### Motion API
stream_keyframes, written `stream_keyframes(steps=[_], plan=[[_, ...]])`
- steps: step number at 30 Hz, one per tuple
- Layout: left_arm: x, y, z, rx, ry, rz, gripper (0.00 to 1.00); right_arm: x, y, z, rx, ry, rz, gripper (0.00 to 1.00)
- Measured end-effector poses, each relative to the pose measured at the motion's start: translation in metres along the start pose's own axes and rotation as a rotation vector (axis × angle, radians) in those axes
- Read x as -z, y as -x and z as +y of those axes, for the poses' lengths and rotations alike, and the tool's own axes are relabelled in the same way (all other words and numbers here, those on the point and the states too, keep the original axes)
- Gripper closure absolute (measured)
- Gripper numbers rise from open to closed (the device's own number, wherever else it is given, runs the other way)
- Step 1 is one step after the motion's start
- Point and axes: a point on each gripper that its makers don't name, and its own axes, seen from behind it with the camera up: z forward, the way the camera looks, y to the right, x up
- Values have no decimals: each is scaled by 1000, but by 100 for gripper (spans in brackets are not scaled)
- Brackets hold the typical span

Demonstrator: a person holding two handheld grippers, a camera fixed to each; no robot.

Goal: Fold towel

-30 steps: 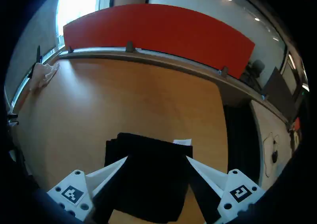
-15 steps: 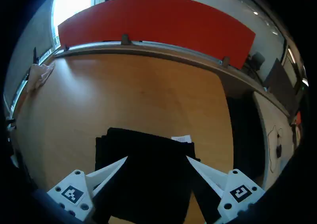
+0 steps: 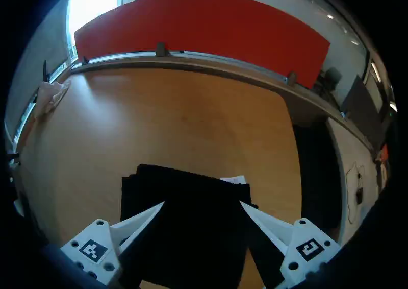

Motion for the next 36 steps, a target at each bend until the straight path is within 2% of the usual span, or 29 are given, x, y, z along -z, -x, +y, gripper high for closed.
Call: stream_keyframes(steps=[10,18,36], plan=[[-3,-9,-1,8,9,24,4,24,-8,-6,-2,10,44,7],[-3,-10,-3,6,18,36,4,36,-9,-8,-13,24,67,6],[3,-15,-6,-7,31,61,4,75,-25,-17,-121,76,263,7]])
